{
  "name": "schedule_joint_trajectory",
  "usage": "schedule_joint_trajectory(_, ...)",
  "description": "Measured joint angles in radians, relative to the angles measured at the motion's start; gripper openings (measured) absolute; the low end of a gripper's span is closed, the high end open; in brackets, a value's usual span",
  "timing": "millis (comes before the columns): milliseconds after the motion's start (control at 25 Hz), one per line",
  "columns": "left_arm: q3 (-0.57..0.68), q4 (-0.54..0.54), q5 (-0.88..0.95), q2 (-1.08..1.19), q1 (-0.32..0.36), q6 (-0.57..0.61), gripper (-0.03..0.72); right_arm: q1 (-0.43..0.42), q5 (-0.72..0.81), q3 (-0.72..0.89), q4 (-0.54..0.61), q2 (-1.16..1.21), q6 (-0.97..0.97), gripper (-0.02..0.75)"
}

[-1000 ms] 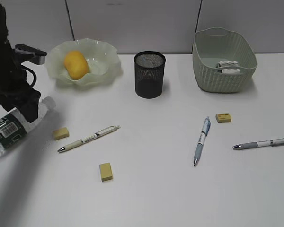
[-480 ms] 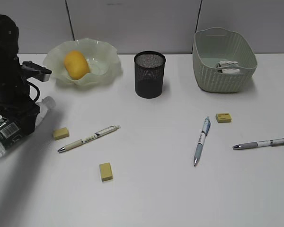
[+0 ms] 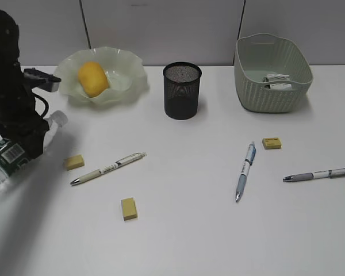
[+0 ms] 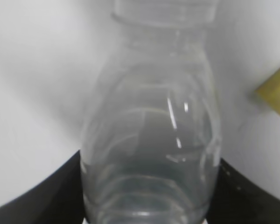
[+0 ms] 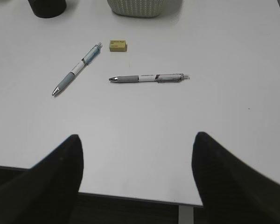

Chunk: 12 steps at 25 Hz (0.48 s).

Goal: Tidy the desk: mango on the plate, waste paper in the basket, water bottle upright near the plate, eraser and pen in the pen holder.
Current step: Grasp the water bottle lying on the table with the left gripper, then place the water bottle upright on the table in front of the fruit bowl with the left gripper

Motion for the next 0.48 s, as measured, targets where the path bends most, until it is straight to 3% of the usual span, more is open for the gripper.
schedule_joint_trajectory(240,0.0,-0.061,0.005,-0.151,0.0,-0.016,0.508,0.0,-0.001,0.0,0.0,0.0,-0.001,0.57)
schedule_joint_trajectory(480,0.023,-0.194,-0.074,-0.351,0.0,-0.019,0.508,0.0,-0.001,0.0,0.0,0.0,-0.001,0.57)
